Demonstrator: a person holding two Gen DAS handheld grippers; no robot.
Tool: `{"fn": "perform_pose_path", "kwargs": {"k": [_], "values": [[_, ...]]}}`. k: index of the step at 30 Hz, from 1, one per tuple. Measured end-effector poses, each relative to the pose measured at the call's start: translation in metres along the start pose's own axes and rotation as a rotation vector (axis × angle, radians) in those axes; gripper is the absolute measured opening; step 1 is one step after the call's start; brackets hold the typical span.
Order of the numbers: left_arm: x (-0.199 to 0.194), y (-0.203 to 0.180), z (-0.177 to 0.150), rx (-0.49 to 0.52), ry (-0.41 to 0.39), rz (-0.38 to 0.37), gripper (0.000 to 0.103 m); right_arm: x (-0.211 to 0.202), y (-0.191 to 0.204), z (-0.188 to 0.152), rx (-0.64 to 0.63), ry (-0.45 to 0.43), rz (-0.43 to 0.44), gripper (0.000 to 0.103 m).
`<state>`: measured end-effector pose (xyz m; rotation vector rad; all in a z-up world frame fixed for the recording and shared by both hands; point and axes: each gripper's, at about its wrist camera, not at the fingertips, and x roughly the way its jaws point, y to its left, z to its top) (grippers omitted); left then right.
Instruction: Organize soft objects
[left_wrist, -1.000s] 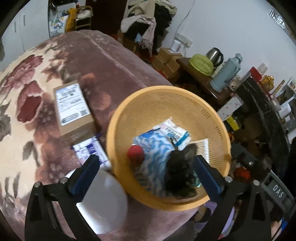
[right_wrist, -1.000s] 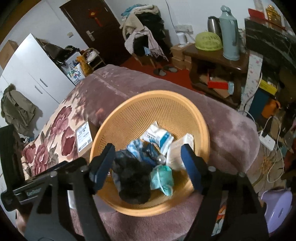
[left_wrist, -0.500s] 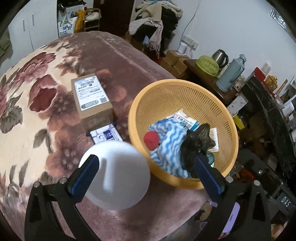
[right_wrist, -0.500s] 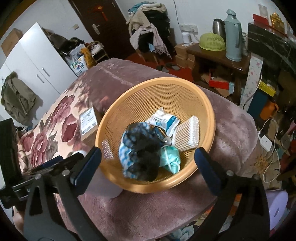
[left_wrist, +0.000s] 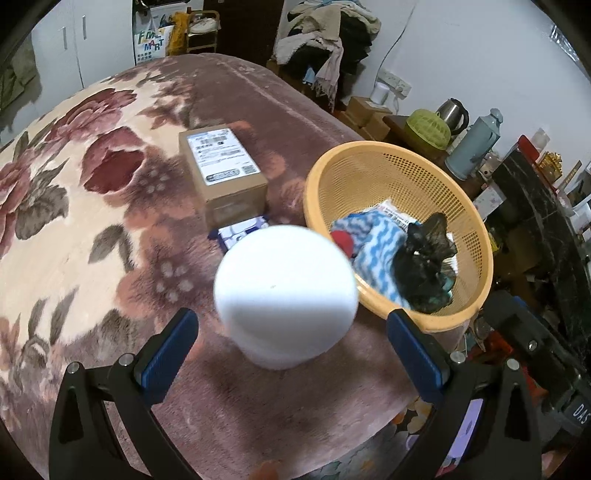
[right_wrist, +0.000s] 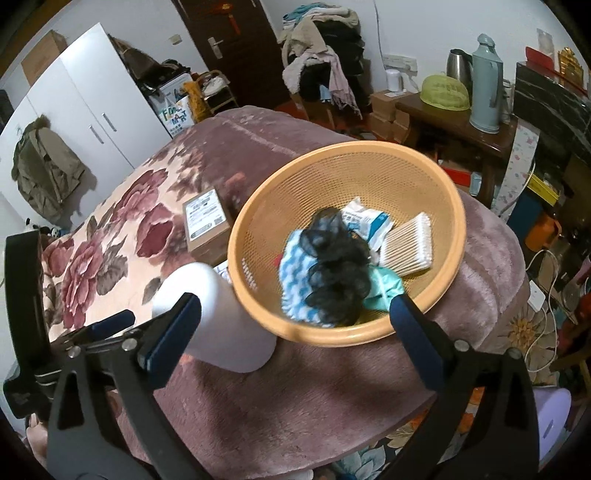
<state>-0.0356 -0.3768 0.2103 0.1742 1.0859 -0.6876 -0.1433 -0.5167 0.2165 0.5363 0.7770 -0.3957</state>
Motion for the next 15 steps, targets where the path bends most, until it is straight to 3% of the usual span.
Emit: {"fn": "perform_pose_path", "kwargs": {"k": [11, 15], "values": [[-0.009, 0.025, -0.015, -0.023, -0.005, 0.056, 0.102, -0.003, 0.029, -0.011, -0.037, -0.024, 0.016, 0.103], [-0.009, 0.033, -0.021, -0.049, 0.002, 0.031, 0.102, -0.002, 0.035, -0.016, -0.046, -0.017, 0.022, 0.103]]}}
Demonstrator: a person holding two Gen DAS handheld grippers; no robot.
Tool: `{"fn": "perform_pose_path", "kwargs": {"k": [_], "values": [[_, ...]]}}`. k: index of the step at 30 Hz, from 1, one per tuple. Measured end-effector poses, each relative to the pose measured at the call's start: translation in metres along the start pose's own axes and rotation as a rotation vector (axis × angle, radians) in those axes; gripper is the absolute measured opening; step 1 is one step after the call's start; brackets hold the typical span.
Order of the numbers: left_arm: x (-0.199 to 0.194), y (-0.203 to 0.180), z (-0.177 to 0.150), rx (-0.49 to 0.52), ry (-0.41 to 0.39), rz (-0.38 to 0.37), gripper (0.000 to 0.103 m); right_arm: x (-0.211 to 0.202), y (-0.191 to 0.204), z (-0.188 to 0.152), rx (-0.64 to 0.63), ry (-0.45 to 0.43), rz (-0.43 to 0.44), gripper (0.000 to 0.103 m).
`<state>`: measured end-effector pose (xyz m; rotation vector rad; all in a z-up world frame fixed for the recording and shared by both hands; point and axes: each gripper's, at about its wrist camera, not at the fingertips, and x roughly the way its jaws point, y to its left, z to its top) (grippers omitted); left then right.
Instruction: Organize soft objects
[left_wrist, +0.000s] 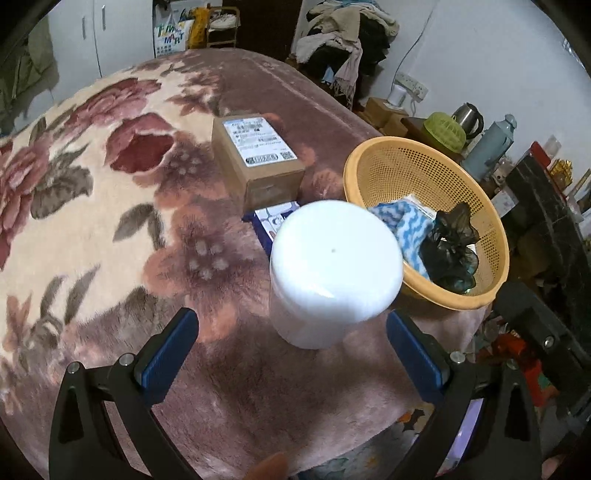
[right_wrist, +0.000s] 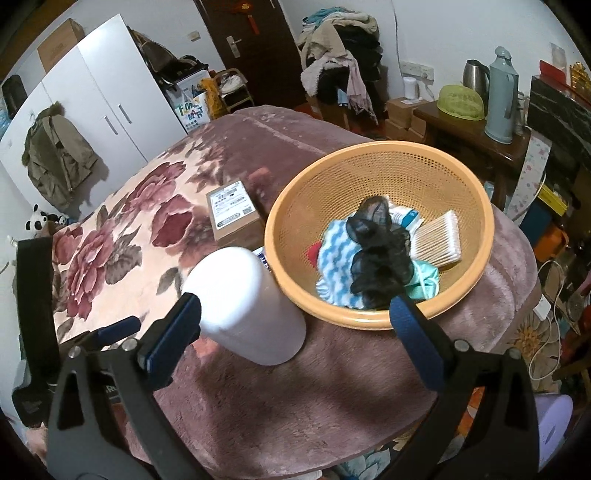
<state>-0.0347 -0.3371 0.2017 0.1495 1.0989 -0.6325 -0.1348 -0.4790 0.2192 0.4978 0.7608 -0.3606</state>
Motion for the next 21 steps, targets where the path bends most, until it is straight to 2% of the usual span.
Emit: {"fn": "perform_pose_path", "kwargs": {"k": [4, 11, 15, 21], "values": [[-0.002, 0.012, -0.007, -0.033, -0.005, -0.012, 0.102, 0.0, 0.004, -0.006, -0.008, 0.001, -0.001, 0.103], [-0.017, 0.028, -0.018, -0.045, -0.079, -0.016, 0.102, 0.003, 0.014, -0.016, -0.02, 0.012, 0.0, 0.103], [-0.022, 0.038, -0.025, -0.05, -0.102, 0.048, 0.102, 0.006, 0.02, -0.024, -0.03, 0.02, 0.003, 0.103], [-0.023, 0.054, -0.034, -0.073, -0.095, 0.072, 0.101, 0.008, 0.031, -0.034, -0.051, 0.024, 0.009, 0.103]]}}
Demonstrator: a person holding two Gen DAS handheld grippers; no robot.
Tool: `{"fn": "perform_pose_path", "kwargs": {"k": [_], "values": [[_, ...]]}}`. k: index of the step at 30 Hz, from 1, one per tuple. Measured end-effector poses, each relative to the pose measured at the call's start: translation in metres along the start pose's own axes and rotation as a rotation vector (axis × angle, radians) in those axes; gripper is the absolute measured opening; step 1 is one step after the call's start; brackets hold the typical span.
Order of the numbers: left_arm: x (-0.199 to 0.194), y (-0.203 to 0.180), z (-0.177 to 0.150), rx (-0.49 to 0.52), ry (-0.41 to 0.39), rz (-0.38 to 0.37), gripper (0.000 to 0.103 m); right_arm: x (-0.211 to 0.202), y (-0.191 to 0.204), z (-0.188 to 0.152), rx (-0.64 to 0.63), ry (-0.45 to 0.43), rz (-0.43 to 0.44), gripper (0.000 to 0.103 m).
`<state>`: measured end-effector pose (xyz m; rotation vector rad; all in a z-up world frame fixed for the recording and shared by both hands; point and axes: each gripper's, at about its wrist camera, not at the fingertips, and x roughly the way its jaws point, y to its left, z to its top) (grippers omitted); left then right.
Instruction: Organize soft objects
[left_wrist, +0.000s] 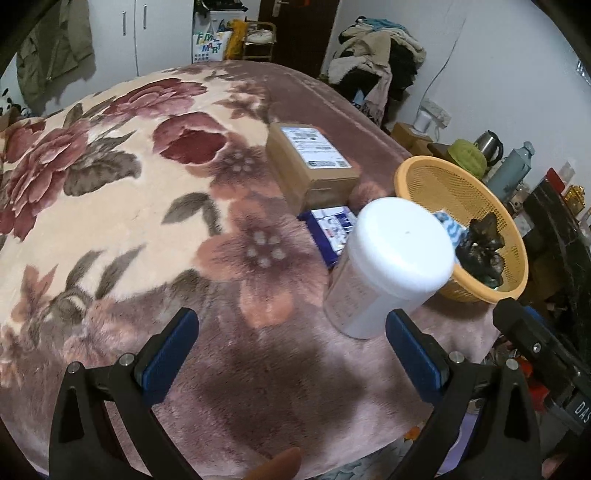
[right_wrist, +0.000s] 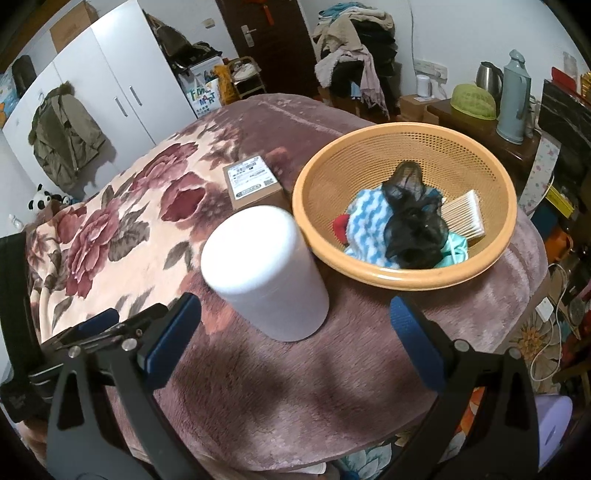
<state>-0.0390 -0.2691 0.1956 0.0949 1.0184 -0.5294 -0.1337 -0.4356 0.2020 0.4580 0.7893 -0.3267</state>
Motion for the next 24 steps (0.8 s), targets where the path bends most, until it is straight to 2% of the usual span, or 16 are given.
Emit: {"fn": "perform_pose_path", "kwargs": {"k": [24], "values": [[-0.005, 0.036, -0.025, -0.031, 0.016, 0.028, 0.101, 0.002, 0.036, -0.03, -0.05, 0.009, 0.012, 0.103]]}}
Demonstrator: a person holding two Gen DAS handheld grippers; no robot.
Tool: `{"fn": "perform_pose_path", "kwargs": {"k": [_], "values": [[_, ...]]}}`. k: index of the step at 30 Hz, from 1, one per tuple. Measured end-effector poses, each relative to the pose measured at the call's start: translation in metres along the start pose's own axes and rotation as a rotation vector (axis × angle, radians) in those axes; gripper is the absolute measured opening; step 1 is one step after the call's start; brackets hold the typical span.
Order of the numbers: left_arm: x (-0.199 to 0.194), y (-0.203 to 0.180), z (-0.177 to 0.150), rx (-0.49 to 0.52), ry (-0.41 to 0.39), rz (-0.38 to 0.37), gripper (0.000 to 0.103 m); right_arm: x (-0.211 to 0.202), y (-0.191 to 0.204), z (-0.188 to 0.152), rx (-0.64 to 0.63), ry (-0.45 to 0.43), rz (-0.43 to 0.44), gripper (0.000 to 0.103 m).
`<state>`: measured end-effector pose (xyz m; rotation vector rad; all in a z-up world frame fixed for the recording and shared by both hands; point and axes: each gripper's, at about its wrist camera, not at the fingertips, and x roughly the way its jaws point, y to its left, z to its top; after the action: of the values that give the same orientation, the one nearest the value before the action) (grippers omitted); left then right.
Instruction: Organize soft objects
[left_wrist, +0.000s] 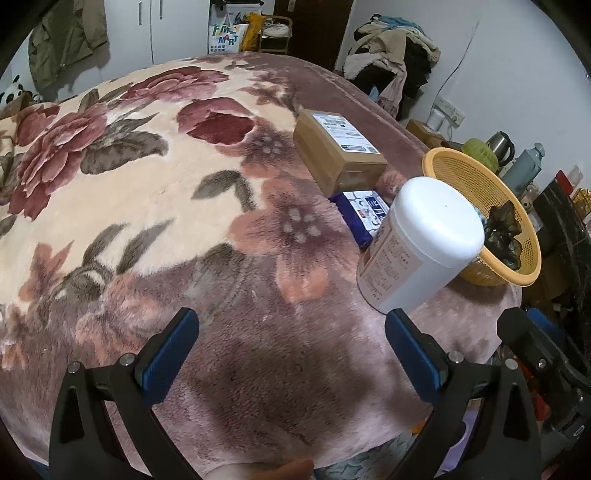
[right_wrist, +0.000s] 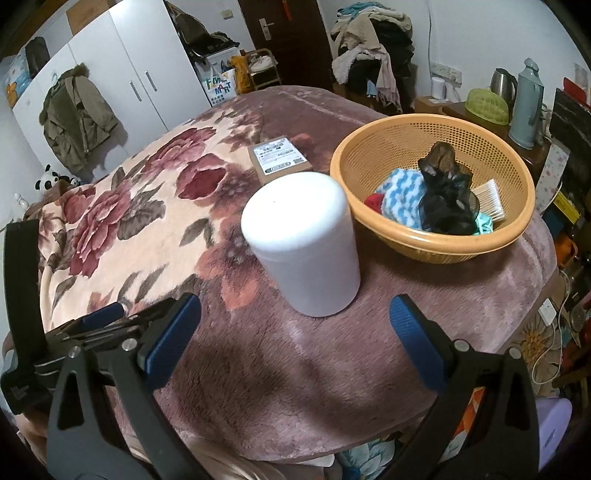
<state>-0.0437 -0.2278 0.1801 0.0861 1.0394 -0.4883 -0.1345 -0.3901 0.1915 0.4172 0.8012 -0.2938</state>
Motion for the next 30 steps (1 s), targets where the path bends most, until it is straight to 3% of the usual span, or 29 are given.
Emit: {"fn": "perform_pose_path", "kwargs": {"k": [30], "values": [[0.005, 0.064, -0.025, -0.064, 0.016, -0.003, 0.099, 0.02, 0.054, -0.028, -0.07, 0.037, 0.015, 0.103]]}}
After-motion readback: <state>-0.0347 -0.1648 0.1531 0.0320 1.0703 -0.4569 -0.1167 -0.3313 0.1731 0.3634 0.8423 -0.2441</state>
